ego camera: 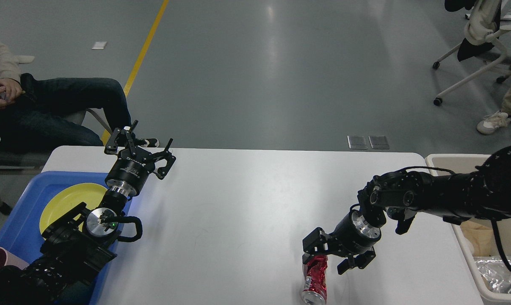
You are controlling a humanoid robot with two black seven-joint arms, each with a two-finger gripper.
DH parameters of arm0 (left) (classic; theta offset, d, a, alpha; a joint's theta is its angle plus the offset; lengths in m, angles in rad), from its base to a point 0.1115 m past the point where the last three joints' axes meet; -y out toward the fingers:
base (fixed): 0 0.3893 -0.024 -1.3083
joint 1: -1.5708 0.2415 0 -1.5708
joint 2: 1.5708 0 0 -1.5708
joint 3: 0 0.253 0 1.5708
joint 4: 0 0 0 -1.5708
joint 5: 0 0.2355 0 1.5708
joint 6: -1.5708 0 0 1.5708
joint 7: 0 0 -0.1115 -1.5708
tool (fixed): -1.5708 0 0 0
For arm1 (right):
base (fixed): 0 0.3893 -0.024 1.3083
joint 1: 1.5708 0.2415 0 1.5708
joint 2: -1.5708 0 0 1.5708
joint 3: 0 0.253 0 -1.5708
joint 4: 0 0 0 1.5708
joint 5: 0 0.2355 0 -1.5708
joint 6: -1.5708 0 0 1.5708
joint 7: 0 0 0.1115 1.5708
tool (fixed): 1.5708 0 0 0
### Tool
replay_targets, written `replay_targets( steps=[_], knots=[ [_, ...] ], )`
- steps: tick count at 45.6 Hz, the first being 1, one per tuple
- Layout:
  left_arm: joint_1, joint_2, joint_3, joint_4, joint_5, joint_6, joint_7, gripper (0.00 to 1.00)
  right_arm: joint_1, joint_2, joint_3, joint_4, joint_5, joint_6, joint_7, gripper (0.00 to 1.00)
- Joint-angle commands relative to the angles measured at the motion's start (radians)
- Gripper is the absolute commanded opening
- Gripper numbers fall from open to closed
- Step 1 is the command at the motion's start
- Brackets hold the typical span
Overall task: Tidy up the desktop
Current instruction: 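Move the right gripper down to the red soda can and grasp it, then lift the red soda can and drop it into the white bin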
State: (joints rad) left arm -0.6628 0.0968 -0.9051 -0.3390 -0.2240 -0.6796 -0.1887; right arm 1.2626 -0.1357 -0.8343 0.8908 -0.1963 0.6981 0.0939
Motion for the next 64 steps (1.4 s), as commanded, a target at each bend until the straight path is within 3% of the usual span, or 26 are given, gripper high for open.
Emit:
replay_targets(
  steps=[1,16,22,26,30,33,40,49,64],
  knots=[
    [0.000,0.000,0.000,0.000,0.000,0.000,0.000,0.96,-0.054,0.025,0.001,-0.046,0.000,-0.031,0.000,1.00],
    [0.000,0.000,0.000,0.000,0.000,0.000,0.000,0.96,-0.120,0.042,0.001,-0.099,0.000,-0.068,-0.002,0.96],
    [0.000,0.003,0.000,0.000,0.000,0.000,0.000,0.96,-0.121,0.042,0.001,-0.098,0.000,-0.068,-0.003,0.68],
    [0.000,0.000,0.000,0.000,0.000,0.000,0.000,0.96,-0.123,0.042,0.003,-0.099,0.000,-0.075,-0.002,0.60],
    [0.000,0.000,0.000,0.000,0.000,0.000,0.000,0.96,-0.138,0.041,0.004,-0.099,0.000,-0.130,-0.002,0.44],
    [0.000,0.000,0.000,0.000,0.000,0.000,0.000,0.96,-0.143,0.041,0.008,-0.099,0.000,-0.152,-0.002,0.25],
    [0.000,0.003,0.000,0.000,0.000,0.000,0.000,0.96,-0.138,0.041,0.008,-0.098,0.000,-0.152,-0.002,0.00],
    [0.000,0.003,0.000,0.000,0.000,0.000,0.000,0.96,-0.075,0.002,0.009,-0.082,0.000,-0.103,-0.002,0.00],
    [0.000,0.000,0.000,0.000,0.000,0.000,0.000,0.96,0.257,-0.298,0.008,0.052,-0.002,0.070,-0.002,0.00]
  ],
)
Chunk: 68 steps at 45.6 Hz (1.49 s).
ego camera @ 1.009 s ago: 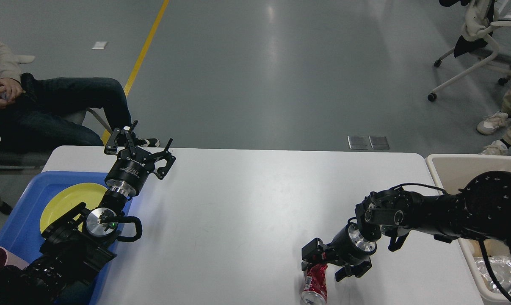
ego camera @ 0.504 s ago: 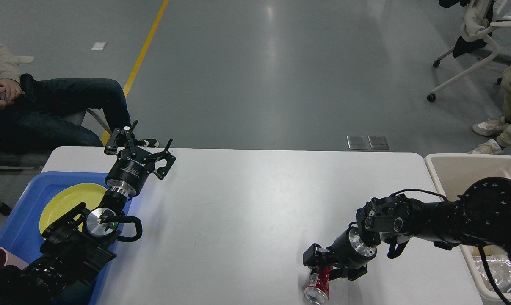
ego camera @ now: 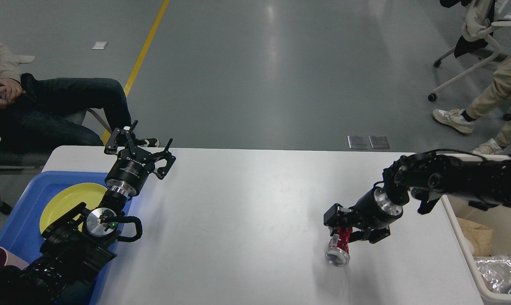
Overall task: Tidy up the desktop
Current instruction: 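Lift the red soda can and drop it into the white bin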
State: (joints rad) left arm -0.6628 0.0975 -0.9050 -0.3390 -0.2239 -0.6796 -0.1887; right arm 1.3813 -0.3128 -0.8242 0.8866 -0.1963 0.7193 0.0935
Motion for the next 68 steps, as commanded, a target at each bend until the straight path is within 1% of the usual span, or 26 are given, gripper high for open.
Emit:
replay_targets(
  steps=[1,7,13,18,22,25,27,34,41,43,48,50,51,54,55,57,59,60,68],
  knots=[
    [0.000,-0.001,0.000,0.000,0.000,0.000,0.000,0.96,0.171,-0.147,-0.003,0.063,-0.002,0.061,0.000,0.00],
    [0.000,-0.001,0.000,0.000,0.000,0.000,0.000,0.96,0.372,-0.270,-0.009,0.065,-0.005,0.129,-0.001,0.00],
    [-0.001,-0.001,0.000,0.000,0.000,0.000,0.000,0.96,0.527,-0.350,-0.016,0.057,-0.015,0.141,-0.001,0.00],
    [0.000,-0.001,0.000,0.000,0.000,0.000,0.000,0.96,0.552,-0.370,-0.024,0.035,-0.022,0.121,-0.001,0.00],
    [0.000,0.002,0.000,0.000,0.000,0.000,0.000,0.96,0.501,-0.373,-0.055,-0.037,-0.022,0.085,-0.001,0.00],
    [0.000,0.002,0.000,0.000,0.000,0.000,0.000,0.96,0.409,-0.374,-0.061,-0.086,-0.018,0.025,-0.001,0.00],
    [0.000,0.002,0.000,0.000,0.000,0.000,0.000,0.96,0.334,-0.374,-0.055,-0.127,-0.015,-0.038,-0.001,0.00],
    [0.000,0.002,0.000,0.000,0.000,0.000,0.000,0.96,0.078,-0.373,-0.038,-0.259,0.000,-0.311,-0.001,0.00],
    [0.000,0.002,0.000,0.000,0.000,0.000,0.000,0.96,-0.131,-0.374,0.009,-0.334,0.001,-0.575,0.000,0.00],
    [0.000,0.002,0.000,0.000,0.000,0.000,0.000,0.96,-0.212,-0.373,0.057,-0.392,0.001,-0.624,0.000,0.00],
    [0.000,-0.001,0.000,0.000,0.000,0.000,0.000,0.96,-0.355,-0.368,0.163,-0.515,0.001,-0.652,0.000,0.00],
    [0.000,-0.001,0.000,0.000,0.000,0.000,0.000,0.96,-0.408,-0.365,0.204,-0.569,0.001,-0.652,0.000,0.12],
    [0.000,-0.001,0.000,0.000,0.000,0.000,0.000,0.96,-0.433,-0.362,0.223,-0.592,0.000,-0.652,0.000,0.21],
    [0.000,0.002,0.000,0.000,0.000,0.000,0.000,0.96,-0.488,-0.356,0.263,-0.652,0.000,-0.653,0.000,0.59],
    [0.000,0.002,0.000,0.000,0.000,0.000,0.000,0.96,-0.502,-0.350,0.270,-0.667,-0.002,-0.655,0.002,0.70],
    [0.000,-0.001,0.000,0.000,0.000,0.000,0.000,0.96,-0.527,-0.341,0.278,-0.692,0.000,-0.655,0.002,0.85],
    [0.000,0.002,0.000,0.000,0.000,0.000,0.000,0.96,-0.548,-0.333,0.286,-0.707,0.000,-0.655,0.003,0.97],
    [0.000,0.002,0.000,0.000,0.000,0.000,0.000,0.96,-0.557,-0.331,0.287,-0.712,0.000,-0.655,0.003,1.00],
    [0.000,-0.001,0.000,0.000,0.000,0.000,0.000,0.96,-0.600,-0.325,0.301,-0.716,0.000,-0.655,0.006,1.00]
  ],
)
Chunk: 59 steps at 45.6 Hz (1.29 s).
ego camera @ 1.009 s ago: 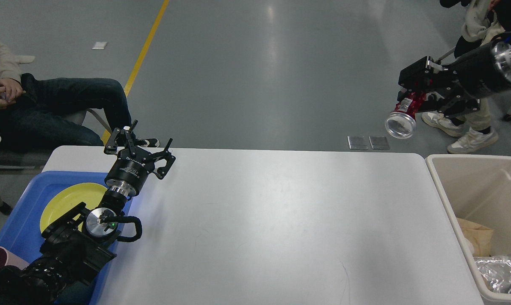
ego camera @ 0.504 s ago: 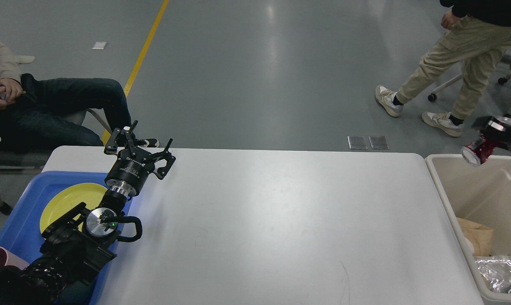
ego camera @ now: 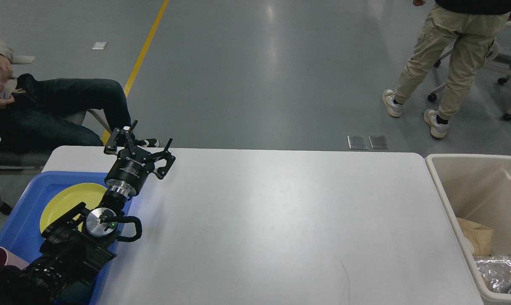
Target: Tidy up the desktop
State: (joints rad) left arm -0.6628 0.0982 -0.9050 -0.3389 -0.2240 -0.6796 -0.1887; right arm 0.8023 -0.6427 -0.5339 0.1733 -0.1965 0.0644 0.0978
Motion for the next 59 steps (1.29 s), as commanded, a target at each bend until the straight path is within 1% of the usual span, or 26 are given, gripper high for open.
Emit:
replay_targets(
  steps=[1,4,7,11,13,15,17,23,24,29,35,44,52,59],
  knots=[
    [0.000,0.001,0.000,0.000,0.000,0.000,0.000,0.96,-0.021,0.005,0.018,-0.003,0.000,0.002,0.002,1.00],
    [0.000,-0.002,0.000,0.000,0.000,0.000,0.000,0.96,-0.021,0.005,0.083,-0.003,0.000,0.008,-0.001,1.00],
    [0.000,-0.002,0.000,0.000,0.000,0.000,0.000,0.96,-0.020,0.005,0.214,-0.005,0.000,0.008,0.006,1.00],
    [0.000,-0.002,0.000,0.000,0.000,0.000,0.000,0.96,-0.026,0.006,0.366,-0.006,-0.003,0.002,0.020,1.00],
    [0.000,-0.002,0.000,0.000,0.000,0.000,0.000,0.96,-0.021,0.008,0.428,-0.005,-0.001,0.002,0.039,1.00],
    [0.000,-0.002,0.000,0.000,0.000,0.000,0.000,0.96,-0.018,0.011,0.486,-0.001,-0.001,0.002,0.071,1.00],
    [0.000,-0.002,0.000,0.000,0.000,0.000,0.000,0.96,-0.017,0.023,0.538,0.003,-0.001,0.002,0.115,1.00],
    [0.000,0.002,0.000,0.001,0.000,0.000,0.000,0.96,-0.009,0.101,0.699,0.006,-0.001,0.002,0.273,1.00],
    [0.000,0.002,0.000,0.001,0.000,0.000,0.000,0.96,-0.008,0.113,0.733,0.009,-0.001,0.005,0.281,1.00],
    [0.000,-0.002,0.000,0.000,0.000,0.000,0.000,0.96,0.014,0.152,0.867,0.044,-0.003,0.011,0.284,1.00],
    [0.000,0.001,0.000,0.000,0.000,0.000,0.000,0.96,0.055,0.202,0.946,0.094,-0.003,0.014,0.290,1.00],
    [0.000,-0.002,0.000,0.001,0.000,0.000,0.000,0.96,0.054,0.279,1.120,0.158,-0.003,0.017,0.306,1.00],
    [0.000,-0.002,0.000,0.000,0.000,0.000,0.000,0.96,0.025,0.307,1.328,0.239,-0.003,0.017,0.306,1.00],
    [0.000,0.001,0.000,0.000,0.000,0.000,0.000,0.96,-0.008,0.308,1.361,0.305,-0.004,0.017,0.306,1.00]
  ],
)
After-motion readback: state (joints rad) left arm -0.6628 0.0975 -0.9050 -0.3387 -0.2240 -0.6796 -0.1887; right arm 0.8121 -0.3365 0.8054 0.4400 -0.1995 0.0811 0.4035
